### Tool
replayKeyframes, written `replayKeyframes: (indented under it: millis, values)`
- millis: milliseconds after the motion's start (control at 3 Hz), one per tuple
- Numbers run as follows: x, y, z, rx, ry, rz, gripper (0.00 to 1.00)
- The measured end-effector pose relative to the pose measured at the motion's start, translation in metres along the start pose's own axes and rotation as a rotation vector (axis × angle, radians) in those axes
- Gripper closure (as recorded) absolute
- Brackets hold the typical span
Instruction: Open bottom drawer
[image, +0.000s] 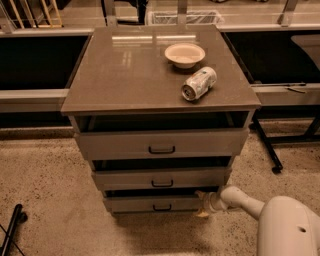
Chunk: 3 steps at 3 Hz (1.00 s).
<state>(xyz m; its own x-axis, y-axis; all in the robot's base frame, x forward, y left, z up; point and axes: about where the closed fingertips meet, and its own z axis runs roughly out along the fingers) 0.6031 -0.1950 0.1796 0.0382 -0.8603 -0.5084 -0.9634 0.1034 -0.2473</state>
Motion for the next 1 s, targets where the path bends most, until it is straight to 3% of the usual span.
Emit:
replayKeyframes:
  millis: [333,667,1000]
  values:
    - [0.0,0.0075,-0.0072,-0.002,0.0,-0.005,0.78]
    - [-0.0017,0.0111,-0.0124,-0.004,-0.005,-0.01,0.79]
    - [-0.0017,0.0111,-0.0124,-0.004,-0.005,-0.01,0.6]
